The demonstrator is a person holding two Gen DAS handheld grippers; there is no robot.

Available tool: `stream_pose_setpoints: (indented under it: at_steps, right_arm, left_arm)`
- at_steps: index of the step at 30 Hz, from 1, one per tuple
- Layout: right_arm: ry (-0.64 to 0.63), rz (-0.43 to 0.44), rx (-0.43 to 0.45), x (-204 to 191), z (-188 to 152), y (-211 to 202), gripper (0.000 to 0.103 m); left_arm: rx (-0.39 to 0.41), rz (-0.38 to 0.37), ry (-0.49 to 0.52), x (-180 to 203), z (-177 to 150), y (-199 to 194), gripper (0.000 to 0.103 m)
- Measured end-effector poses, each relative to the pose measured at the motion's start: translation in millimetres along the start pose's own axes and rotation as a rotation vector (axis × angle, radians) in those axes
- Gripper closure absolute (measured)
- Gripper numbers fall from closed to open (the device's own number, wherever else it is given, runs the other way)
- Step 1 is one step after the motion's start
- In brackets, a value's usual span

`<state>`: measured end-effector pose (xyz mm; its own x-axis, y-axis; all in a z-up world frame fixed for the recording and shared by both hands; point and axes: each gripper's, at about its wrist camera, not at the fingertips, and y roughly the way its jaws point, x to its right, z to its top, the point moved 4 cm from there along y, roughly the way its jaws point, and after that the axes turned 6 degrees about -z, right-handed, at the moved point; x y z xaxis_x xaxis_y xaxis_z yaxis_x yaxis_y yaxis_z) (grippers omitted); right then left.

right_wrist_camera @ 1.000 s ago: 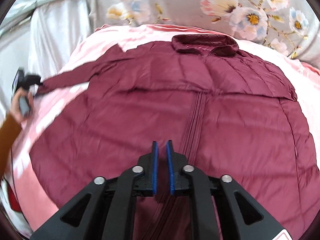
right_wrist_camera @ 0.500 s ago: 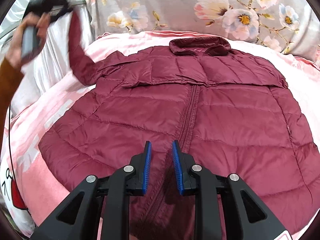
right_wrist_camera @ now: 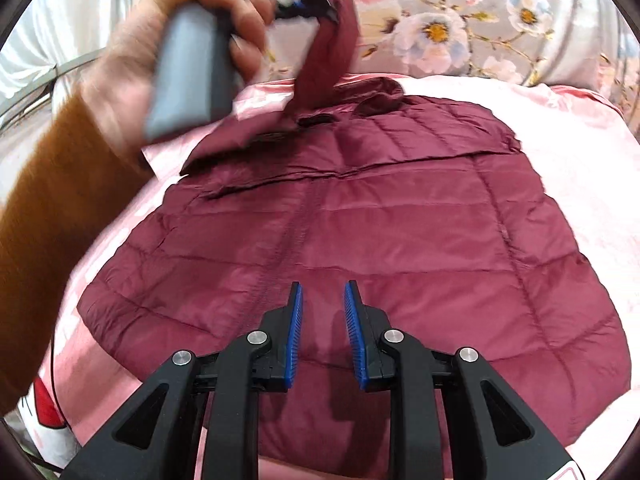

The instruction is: Fold large clothes

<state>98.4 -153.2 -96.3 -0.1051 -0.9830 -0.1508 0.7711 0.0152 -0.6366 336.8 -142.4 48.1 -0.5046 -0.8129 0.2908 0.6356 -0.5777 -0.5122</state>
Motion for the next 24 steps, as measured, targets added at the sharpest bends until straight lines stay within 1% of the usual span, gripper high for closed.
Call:
stream_pose_setpoints:
  at_steps: [4, 6, 8, 9, 10, 11, 12, 13, 14, 15, 16, 17, 18, 20, 21, 22, 24]
  right_arm:
    - [0.047, -0.006, -0.006, 19.0, 1.0, 0.3, 0.08]
    - [0.071, -0.012, -0.007, 29.0, 3.0, 1.0, 0.08]
    - [0.091, -0.023, -0.004, 38.2, 5.6, 0.7, 0.077]
    - [0.096, -0.031, 0.001, 42.3, 8.3, 0.4, 0.07]
    - [0.103, -0.042, 0.011, 47.2, 12.4, -0.4, 0.063]
    - [0.106, -0.049, 0.022, 51.2, 16.6, -0.5, 0.059]
    - [0.112, -0.057, 0.04, 55.4, 22.5, -1.5, 0.051]
    - [0.117, -0.063, 0.061, 60.0, 30.3, -2.3, 0.042]
    - [0.12, -0.066, 0.074, 64.1, 37.8, -1.5, 0.039]
    - [0.123, -0.065, 0.085, 67.4, 47.2, 0.6, 0.036]
    - [0.126, -0.061, 0.09, 70.9, 57.9, 4.8, 0.034]
    - [0.132, -0.058, 0.092, 73.8, 65.5, 8.6, 0.033]
    - [0.146, -0.049, 0.093, 78.1, 76.8, 16.2, 0.032]
    - [0.176, -0.038, 0.086, 85.9, 95.1, 33.7, 0.03]
    - [0.195, -0.038, 0.077, 91.1, 104.9, 45.5, 0.03]
    - [0.222, -0.039, 0.061, 97.6, 114.1, 59.2, 0.03]
    - [0.282, -0.037, 0.031, 106.6, 125.9, 81.6, 0.03]
  left_arm:
    - [-0.092, 0.012, -0.003, 7.6, -35.9, 42.5, 0.101]
    - [-0.132, 0.016, -0.026, 3.0, -51.4, 57.0, 0.099]
    - [-0.173, -0.005, -0.074, -5.2, -66.7, 70.6, 0.098]
    - [-0.183, -0.017, -0.094, -9.7, -70.8, 71.2, 0.091]
    - [-0.184, -0.03, -0.117, -14.8, -73.9, 66.4, 0.073]
    - [-0.176, -0.042, -0.135, -17.5, -75.4, 60.4, 0.061]
    - [-0.144, -0.065, -0.162, -23.8, -75.3, 49.0, 0.043]
    - [-0.101, -0.08, -0.187, -30.1, -73.7, 34.6, 0.031]
    - [-0.058, -0.091, -0.209, -38.9, -71.6, 18.4, 0.025]
    - [-0.013, -0.098, -0.235, -51.0, -68.8, 0.2, 0.014]
    - [0.019, -0.093, -0.257, -62.1, -66.5, -13.6, 0.009]
    - [0.05, -0.08, -0.287, -78.5, -64.3, -27.9, 0.009]
    - [0.06, -0.063, -0.316, -93.9, -61.9, -36.8, 0.009]
    - [0.069, -0.025, -0.42, -140.7, -61.5, -52.6, 0.009]
    - [0.071, -0.01, -0.457, -157.8, -62.8, -55.9, 0.009]
    - [0.075, 0.028, -0.514, -183.5, -66.1, -60.4, 0.01]
    - [0.078, 0.064, -0.632, -231.1, -76.5, -66.4, 0.01]
